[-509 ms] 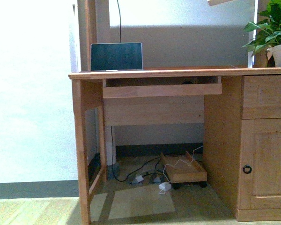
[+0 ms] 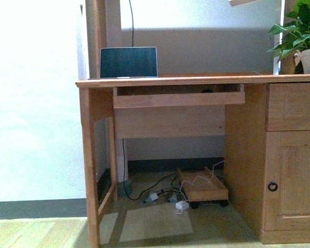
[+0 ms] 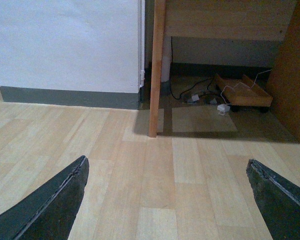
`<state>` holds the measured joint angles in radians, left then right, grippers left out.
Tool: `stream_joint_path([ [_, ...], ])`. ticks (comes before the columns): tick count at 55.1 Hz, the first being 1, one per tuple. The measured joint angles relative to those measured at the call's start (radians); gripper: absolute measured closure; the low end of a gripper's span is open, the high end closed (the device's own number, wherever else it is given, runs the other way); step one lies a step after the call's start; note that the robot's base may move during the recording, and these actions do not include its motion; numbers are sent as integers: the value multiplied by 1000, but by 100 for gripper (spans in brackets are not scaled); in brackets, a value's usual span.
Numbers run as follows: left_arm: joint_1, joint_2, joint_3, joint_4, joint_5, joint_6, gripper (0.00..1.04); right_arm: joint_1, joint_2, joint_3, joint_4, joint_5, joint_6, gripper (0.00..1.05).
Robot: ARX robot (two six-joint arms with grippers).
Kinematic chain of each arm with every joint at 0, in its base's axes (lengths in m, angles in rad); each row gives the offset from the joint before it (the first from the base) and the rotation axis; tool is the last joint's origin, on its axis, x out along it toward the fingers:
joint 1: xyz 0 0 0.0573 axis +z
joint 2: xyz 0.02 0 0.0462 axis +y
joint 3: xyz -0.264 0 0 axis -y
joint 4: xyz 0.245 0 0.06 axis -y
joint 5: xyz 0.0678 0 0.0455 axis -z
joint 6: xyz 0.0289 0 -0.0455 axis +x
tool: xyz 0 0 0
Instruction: Place mouse
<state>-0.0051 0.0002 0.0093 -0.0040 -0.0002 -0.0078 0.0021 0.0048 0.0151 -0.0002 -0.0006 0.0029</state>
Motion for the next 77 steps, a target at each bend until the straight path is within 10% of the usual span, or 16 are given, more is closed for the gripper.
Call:
stream_joint_path([
  [77,0,0,0,0,0,0,8,0,0,0,0,0,0,7],
])
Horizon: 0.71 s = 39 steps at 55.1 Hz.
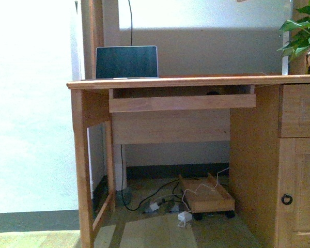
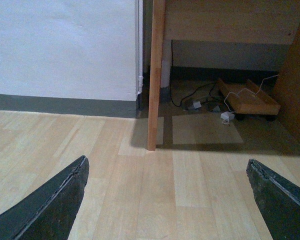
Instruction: Place mouse
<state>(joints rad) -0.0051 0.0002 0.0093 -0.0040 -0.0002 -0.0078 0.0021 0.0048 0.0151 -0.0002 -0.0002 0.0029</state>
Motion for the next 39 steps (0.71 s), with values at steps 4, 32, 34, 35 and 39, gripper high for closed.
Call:
stream_joint_path([
  [4,0,0,0,0,0,0,8,0,0,0,0,0,0,7],
  [32,0,0,0,0,0,0,8,0,0,0,0,0,0,7],
  [34,0,0,0,0,0,0,8,0,0,0,0,0,0,7],
  [35,0,0,0,0,0,0,8,0,0,0,0,-1,0,7],
  [39,0,0,0,0,0,0,8,0,0,0,0,0,0,7],
])
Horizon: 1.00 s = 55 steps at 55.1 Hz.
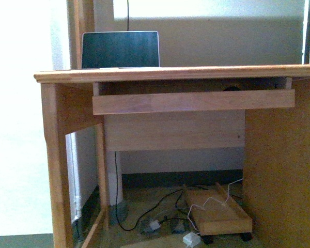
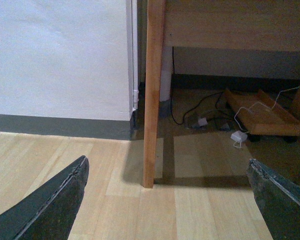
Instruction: Place mouse
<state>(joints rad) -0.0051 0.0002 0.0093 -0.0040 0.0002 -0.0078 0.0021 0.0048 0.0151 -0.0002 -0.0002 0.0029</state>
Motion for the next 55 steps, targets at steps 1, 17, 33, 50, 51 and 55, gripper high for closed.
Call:
stream_joint_path([
  [1,0,0,0,0,0,0,8,0,0,0,0,0,0,7],
  [17,0,0,0,0,-1,0,8,0,0,0,0,-1,0,7],
  [33,0,1,0,0,0,0,8,0,0,0,0,-1,0,7],
  [50,0,0,0,0,0,0,8,0,0,0,0,-1,0,7],
  [51,0,0,0,0,0,0,8,0,0,0,0,-1,0,7],
  [55,0,0,0,0,0,0,8,0,0,0,0,0,0,7],
])
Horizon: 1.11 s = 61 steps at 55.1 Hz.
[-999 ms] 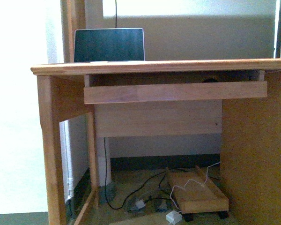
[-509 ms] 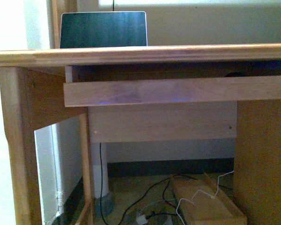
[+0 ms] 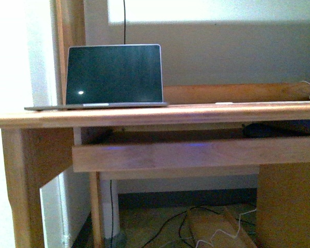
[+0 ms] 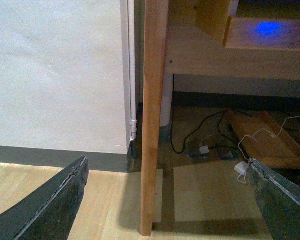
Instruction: Place mouse
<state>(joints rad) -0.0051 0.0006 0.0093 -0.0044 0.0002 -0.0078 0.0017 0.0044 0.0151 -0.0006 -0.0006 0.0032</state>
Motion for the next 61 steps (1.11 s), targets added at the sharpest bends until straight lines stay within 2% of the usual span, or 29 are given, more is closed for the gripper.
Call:
stream_joint_path([
  [22,0,0,0,0,0,0,8,0,0,0,0,0,-1,7],
  [26,-2,71,45,-105,45,-56,8,0,0,0,0,0,0,7],
  [30,7,200,73,-95,97,-69,8,0,0,0,0,0,0,7],
  [35,43,435,106,75,134,-24,8,0,0,0,0,0,0,7],
  [40,63,659,153,280,160,99,8,0,0,0,0,0,0,7],
  [47,66,1009,240,612,203,403,8,0,0,0,0,0,0,7],
  [54,48,1366,336,971,261,812,8,0,0,0,0,0,0,7],
  [61,21,1561,412,1118,329,1022,8,0,0,0,0,0,0,7],
])
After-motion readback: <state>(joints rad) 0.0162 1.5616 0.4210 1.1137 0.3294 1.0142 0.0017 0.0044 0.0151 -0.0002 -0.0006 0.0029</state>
